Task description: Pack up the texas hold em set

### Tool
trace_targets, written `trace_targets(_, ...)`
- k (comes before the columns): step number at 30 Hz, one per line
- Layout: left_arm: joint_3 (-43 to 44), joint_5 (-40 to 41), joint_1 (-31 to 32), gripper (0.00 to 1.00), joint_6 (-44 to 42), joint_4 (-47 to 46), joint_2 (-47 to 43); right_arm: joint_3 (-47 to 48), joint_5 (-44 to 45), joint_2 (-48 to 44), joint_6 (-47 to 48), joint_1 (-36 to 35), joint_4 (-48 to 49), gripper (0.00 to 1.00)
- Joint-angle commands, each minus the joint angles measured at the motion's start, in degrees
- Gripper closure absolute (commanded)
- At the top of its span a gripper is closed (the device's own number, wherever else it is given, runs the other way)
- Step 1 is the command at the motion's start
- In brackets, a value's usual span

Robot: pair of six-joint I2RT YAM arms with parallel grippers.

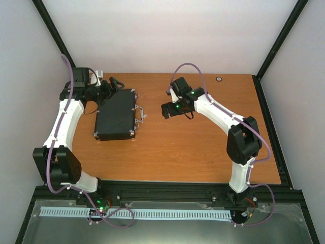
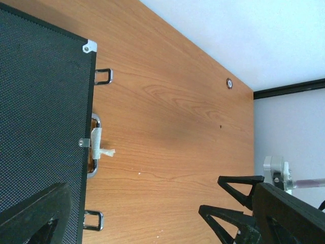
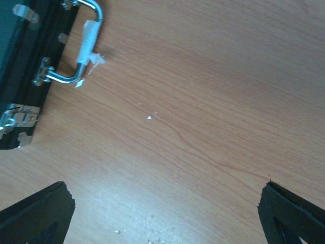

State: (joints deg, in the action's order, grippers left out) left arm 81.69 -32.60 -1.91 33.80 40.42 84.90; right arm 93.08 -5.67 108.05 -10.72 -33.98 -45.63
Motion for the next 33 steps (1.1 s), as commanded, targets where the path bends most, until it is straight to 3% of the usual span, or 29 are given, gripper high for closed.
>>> trace_targets(1, -1.47, 1.42, -0.11, 0.00, -3.12, 1.70, 0.75, 1.36, -7.41, -1.11, -0.34, -0.01, 1.67, 0.00)
trace_targets(7, -5.13, 7.96, -0.11, 0.01, -8.04, 3.44, 4.77, 1.32, -22.80, 0.29, 0.48, -0.60, 4.40, 0.13)
trace_targets(13, -4.94, 13.24, 0.16, 0.03, -11.01, 4.26, 9.42, 4.32, -29.51, 5.08, 1.65, -4.31, 5.18, 0.32)
trace_targets(14, -5.00, 13.84, 0.21, 0.05, -11.32, 4.34, 10.03, 4.60, -30.63, 6.18, 1.03, -4.64, 5.93, 0.40)
trace_targets(15, -5.04, 14.24, 0.23, 0.06, -11.66, 4.36, 10.70, 4.99, -31.85, 7.10, 0.45, -4.87, 6.63, 0.53)
trace_targets(17, -5.33, 14.66, 0.24, 0.09, -12.12, 4.31, 12.02, 6.13, -32.99, 9.25, -0.51, -5.31, 7.28, 0.91)
trace_targets(18, -5.50, 14.88, 0.22, 0.09, -12.36, 4.25, 12.59, 7.48, -33.46, 10.29, -0.56, -5.57, 7.23, 0.97)
trace_targets(33, -7.12, 15.42, 0.20, 0.11, -13.82, 2.76, 16.57, 18.68, -38.43, 21.65, 0.79, -9.67, 3.37, 0.97)
